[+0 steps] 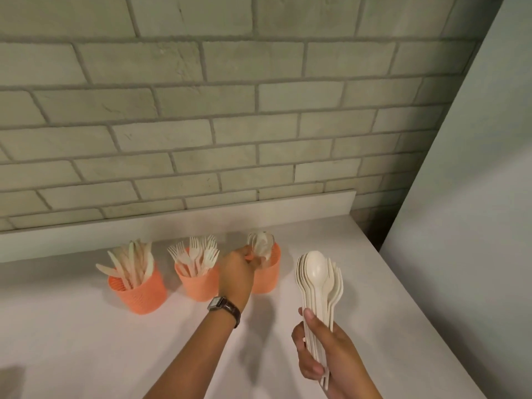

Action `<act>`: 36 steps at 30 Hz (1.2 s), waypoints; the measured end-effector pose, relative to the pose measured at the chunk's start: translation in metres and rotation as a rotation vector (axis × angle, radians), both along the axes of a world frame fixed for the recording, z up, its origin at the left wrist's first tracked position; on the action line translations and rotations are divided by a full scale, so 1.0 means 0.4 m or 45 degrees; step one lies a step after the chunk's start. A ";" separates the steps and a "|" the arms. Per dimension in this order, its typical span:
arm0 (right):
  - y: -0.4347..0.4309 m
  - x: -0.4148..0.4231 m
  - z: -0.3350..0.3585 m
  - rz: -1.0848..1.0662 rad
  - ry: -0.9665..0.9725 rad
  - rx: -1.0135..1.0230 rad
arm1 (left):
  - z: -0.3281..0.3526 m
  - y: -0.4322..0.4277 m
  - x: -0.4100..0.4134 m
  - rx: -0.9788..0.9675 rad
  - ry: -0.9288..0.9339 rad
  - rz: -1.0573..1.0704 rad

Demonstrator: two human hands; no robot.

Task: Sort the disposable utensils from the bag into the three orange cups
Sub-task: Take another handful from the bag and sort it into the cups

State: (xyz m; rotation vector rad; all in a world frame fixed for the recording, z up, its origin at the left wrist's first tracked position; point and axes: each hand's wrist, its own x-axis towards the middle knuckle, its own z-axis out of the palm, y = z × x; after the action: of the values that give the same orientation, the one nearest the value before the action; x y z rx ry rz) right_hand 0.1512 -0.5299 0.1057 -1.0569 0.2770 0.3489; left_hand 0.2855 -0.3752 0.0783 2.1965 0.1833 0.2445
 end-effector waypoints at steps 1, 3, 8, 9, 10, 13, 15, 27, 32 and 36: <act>-0.001 0.001 0.000 0.005 -0.004 -0.031 | 0.002 0.003 -0.010 -0.025 0.014 0.005; -0.002 0.004 0.001 -0.001 -0.023 -0.080 | 0.021 0.010 -0.044 -0.113 0.006 -0.014; 0.017 0.014 0.006 0.004 -0.089 -0.095 | 0.109 0.002 -0.211 -0.574 0.159 -0.139; 0.024 0.015 0.007 0.023 -0.109 -0.115 | 0.121 0.003 -0.245 -0.654 0.216 -0.176; 0.033 0.015 0.008 0.048 -0.131 -0.141 | 0.132 0.006 -0.275 -0.720 0.248 -0.207; 0.066 0.007 0.012 0.163 -0.204 -0.234 | 0.136 0.018 -0.331 -0.761 0.225 -0.268; 0.086 -0.003 0.013 0.237 -0.233 -0.301 | 0.126 0.027 -0.348 -0.752 0.173 -0.256; 0.033 0.017 -0.018 0.057 -0.111 -0.465 | 0.150 0.074 -0.245 -0.714 -0.005 0.005; 0.010 0.031 -0.021 0.010 -0.131 -0.469 | 0.130 0.041 -0.088 -0.374 -0.230 0.104; 0.020 0.039 -0.018 0.000 -0.112 -0.308 | 0.042 0.013 -0.007 -0.117 -0.049 0.032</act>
State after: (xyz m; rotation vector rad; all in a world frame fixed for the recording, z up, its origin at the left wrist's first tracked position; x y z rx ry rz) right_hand 0.1668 -0.5219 0.0985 -1.3069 0.2443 0.2719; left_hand 0.2826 -0.3699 0.0952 2.0981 0.1975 0.2865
